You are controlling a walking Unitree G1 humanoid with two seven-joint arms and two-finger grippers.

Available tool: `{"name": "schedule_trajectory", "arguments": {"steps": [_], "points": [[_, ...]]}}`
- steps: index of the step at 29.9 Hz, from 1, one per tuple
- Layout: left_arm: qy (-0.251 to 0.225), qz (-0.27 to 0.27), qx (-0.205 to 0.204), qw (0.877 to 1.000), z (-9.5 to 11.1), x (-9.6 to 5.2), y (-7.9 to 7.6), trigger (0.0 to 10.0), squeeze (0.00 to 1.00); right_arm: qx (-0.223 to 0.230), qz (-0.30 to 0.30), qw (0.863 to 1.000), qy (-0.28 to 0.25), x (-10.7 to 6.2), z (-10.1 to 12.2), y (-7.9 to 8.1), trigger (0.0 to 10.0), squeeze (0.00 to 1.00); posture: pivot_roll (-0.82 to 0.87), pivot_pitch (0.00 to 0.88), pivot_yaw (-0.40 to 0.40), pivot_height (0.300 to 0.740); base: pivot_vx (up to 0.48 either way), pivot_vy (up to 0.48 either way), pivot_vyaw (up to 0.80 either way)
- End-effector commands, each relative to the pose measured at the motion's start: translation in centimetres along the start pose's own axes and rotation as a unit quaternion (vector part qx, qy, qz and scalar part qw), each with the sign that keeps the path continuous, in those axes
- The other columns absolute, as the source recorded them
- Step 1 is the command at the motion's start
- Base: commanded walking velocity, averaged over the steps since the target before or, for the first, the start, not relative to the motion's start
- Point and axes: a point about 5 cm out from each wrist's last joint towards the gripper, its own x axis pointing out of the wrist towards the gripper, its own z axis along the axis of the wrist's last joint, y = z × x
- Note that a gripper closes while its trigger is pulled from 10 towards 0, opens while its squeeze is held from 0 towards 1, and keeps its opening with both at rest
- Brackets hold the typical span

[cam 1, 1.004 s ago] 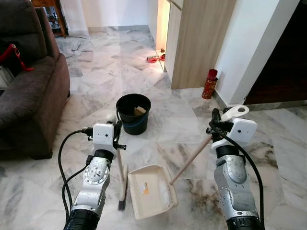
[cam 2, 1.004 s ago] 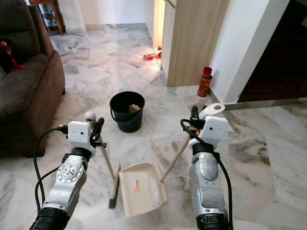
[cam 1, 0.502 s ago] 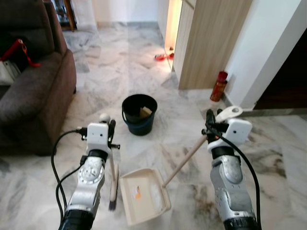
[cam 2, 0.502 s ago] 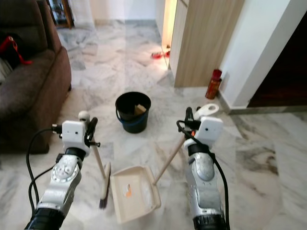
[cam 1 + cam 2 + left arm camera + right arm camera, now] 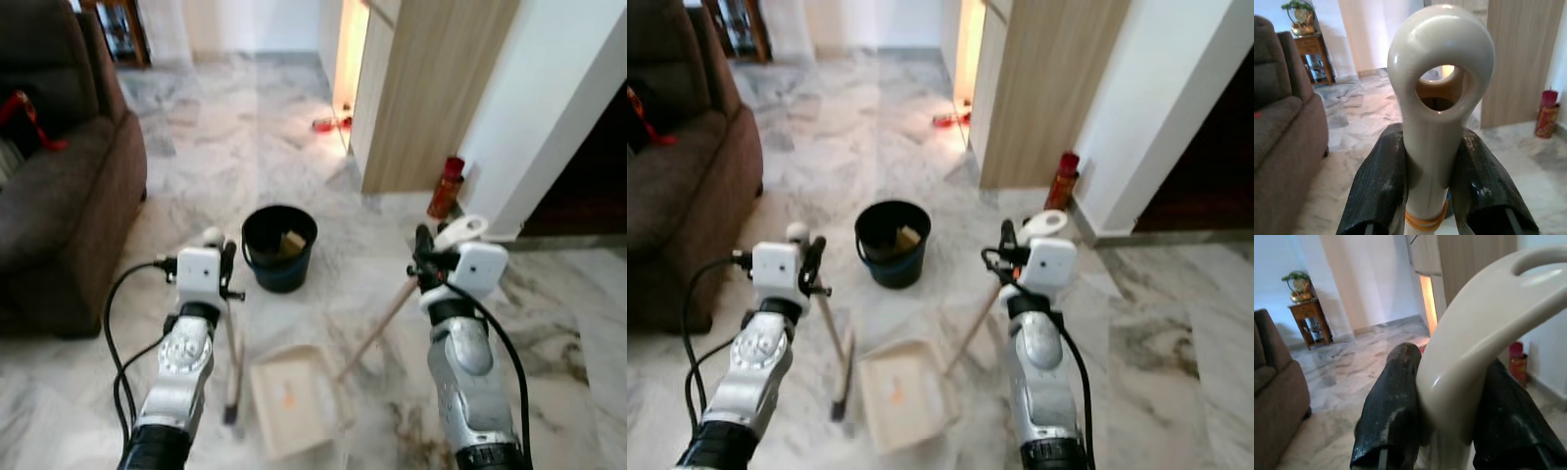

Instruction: Sweep floor

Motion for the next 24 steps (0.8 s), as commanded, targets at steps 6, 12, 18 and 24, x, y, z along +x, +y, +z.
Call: {"name": "schedule_trajectory", "arguments": {"steps": [6,12,18,24], "points": [[-0.025,-0.009,-0.008,1.0,1.06,0.29,-0.76,10.0,0.0,-0.009,0.005,1.0,-0.02,0.15,1.0,-0.21,10.0,0.0,0.0,0.0,-0.017,0.74,0.326,0.0,0.0],[-0.025,-0.01,-0.01,1.0,0.99,0.24,-0.82,10.0,0.0,-0.008,0.008,1.0,-0.019,0.16,1.01,-0.16,10.0,0.0,0.0,0.0,-0.019,0.74,0.326,0.0,0.0],[-0.025,-0.01,-0.01,1.0,0.99,0.27,-0.89,10.0,0.0,-0.007,0.014,1.0,-0.018,0.18,1.04,-0.05,10.0,0.0,0.0,0.0,-0.021,0.74,0.326,0.0,0.0],[-0.025,-0.01,-0.009,1.0,0.98,0.25,-0.88,10.0,0.0,-0.006,0.018,1.0,-0.018,0.15,1.01,0.04,10.0,0.0,0.01,0.0,-0.023,0.74,0.328,0.0,0.0]]}}
